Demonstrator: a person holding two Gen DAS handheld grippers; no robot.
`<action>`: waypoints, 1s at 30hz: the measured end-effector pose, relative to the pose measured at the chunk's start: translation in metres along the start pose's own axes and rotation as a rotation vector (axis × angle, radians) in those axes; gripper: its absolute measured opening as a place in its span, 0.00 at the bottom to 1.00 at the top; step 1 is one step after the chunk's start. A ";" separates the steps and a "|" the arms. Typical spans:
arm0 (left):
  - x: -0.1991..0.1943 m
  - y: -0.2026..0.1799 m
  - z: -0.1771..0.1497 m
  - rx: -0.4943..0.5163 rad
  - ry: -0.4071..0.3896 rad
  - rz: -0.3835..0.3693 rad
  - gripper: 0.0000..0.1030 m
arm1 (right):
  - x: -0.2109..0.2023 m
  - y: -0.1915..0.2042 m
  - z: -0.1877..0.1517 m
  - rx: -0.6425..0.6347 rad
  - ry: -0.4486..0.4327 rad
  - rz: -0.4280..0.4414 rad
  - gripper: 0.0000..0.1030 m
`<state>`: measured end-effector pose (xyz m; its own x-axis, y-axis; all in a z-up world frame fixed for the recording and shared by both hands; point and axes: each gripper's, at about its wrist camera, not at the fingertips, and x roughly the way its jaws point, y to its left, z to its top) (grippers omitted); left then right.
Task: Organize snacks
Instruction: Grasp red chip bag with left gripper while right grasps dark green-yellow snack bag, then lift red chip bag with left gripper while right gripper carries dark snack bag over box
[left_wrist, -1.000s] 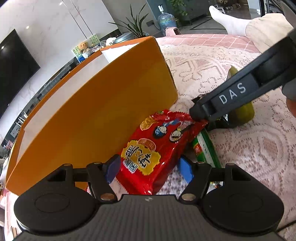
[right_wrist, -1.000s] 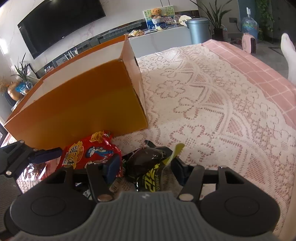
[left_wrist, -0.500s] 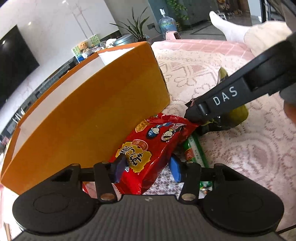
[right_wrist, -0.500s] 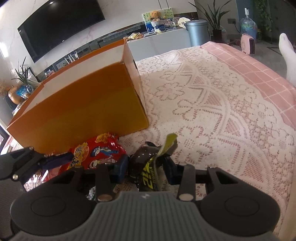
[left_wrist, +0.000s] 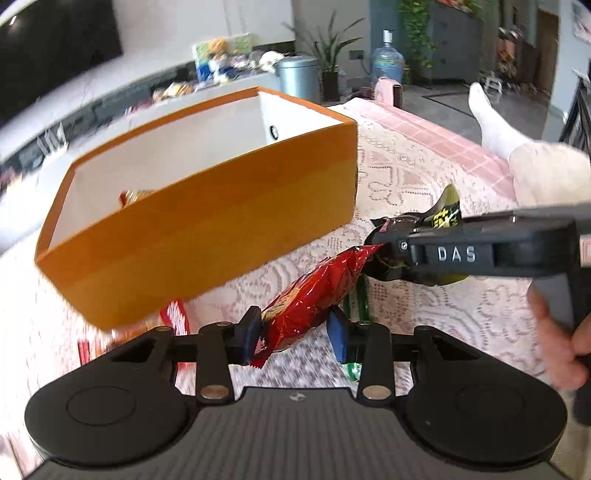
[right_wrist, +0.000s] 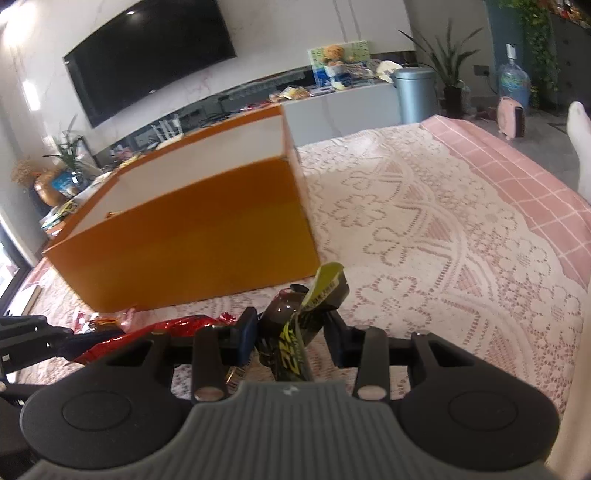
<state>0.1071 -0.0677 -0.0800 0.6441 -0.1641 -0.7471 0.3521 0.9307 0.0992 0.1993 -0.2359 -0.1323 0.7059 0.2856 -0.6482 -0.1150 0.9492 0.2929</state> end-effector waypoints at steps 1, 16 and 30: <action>-0.003 0.003 0.000 -0.033 0.013 -0.010 0.42 | -0.002 0.002 0.000 -0.009 -0.002 0.013 0.36; 0.005 0.007 -0.008 -0.170 0.118 -0.054 0.43 | -0.005 0.027 -0.020 -0.082 0.060 0.170 0.35; 0.004 0.009 -0.009 -0.049 0.054 0.074 0.61 | 0.007 0.031 -0.013 0.025 0.081 0.303 0.34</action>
<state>0.1066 -0.0570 -0.0882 0.6291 -0.0779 -0.7734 0.2705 0.9547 0.1239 0.1917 -0.2029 -0.1368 0.5844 0.5652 -0.5822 -0.2933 0.8162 0.4979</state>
